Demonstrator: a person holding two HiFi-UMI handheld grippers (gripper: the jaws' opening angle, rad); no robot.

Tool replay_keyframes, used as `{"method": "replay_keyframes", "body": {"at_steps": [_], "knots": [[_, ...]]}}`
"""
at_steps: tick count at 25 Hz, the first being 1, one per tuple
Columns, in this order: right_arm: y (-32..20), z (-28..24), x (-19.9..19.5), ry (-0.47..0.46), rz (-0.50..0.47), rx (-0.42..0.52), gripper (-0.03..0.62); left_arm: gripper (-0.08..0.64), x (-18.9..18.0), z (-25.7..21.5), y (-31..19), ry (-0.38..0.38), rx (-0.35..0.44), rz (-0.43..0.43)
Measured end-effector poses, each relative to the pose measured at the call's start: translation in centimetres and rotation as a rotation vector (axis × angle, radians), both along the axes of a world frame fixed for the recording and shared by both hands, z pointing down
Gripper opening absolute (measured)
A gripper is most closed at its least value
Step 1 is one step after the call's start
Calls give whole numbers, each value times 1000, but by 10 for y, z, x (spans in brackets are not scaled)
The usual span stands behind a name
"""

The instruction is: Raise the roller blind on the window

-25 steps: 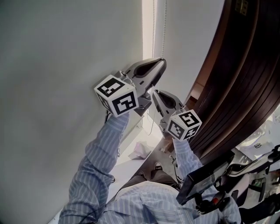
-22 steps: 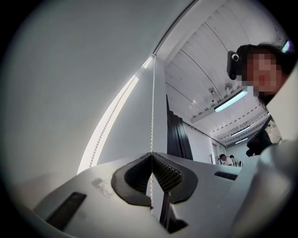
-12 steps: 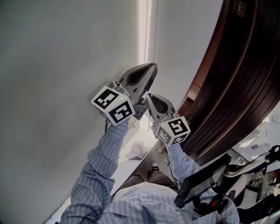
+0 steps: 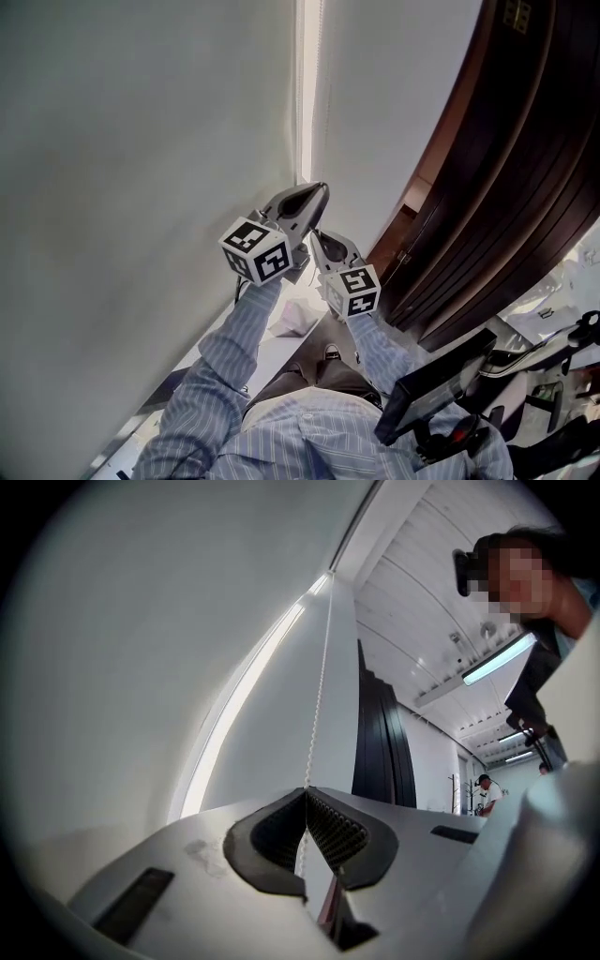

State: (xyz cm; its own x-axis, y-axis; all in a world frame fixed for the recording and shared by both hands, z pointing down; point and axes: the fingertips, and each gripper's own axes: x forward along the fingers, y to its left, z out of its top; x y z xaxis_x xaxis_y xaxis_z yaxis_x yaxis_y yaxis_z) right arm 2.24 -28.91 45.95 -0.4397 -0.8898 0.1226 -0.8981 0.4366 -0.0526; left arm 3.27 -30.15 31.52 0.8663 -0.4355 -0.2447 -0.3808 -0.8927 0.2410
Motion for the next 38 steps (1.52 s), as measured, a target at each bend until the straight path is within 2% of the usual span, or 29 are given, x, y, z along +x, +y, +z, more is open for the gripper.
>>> {"method": "replay_keyframes", "body": {"at_steps": [3, 6, 9, 13, 16, 18, 20, 23, 25, 29, 34, 36, 38], "knots": [[13, 81, 7, 27, 18, -149, 12, 8, 7, 82, 6, -78, -128, 3], [27, 142, 9, 63, 23, -259, 12, 6, 10, 147, 17, -124, -226, 3], [29, 163, 10, 71, 21, -296, 12, 6, 13, 167, 22, -129, -250, 7], [37, 151, 20, 93, -21, -316, 14, 6, 12, 159, 15, -107, -253, -11], [45, 100, 44, 12, -23, -238, 17, 6, 8, 160, 10, -99, -263, -26], [43, 37, 50, -62, -53, -135, 21, 5, 5, 160, 9, -87, -268, -31], [37, -38, 43, -111, -130, -17, 72, 5, 3, 159, 10, -82, -264, -32], [26, -133, 24, -90, -230, 146, 100, 6, 1, 159, 10, -84, -258, -32], [16, -173, 13, -49, -258, 214, 101, 6, 1, 160, 9, -85, -257, -31], [-5, -209, -2, -24, -273, 259, 101, 6, -1, 161, 8, -84, -258, -37], [-16, -220, -15, -99, -301, 246, 94, 5, -8, 161, 6, -87, -259, -45], [-20, -220, -15, -96, -270, 265, 11, 6, -8, 161, 5, -84, -259, -42], [-21, -219, -11, -128, -246, 286, 8, 6, -11, 162, 5, -76, -261, -43]]}}
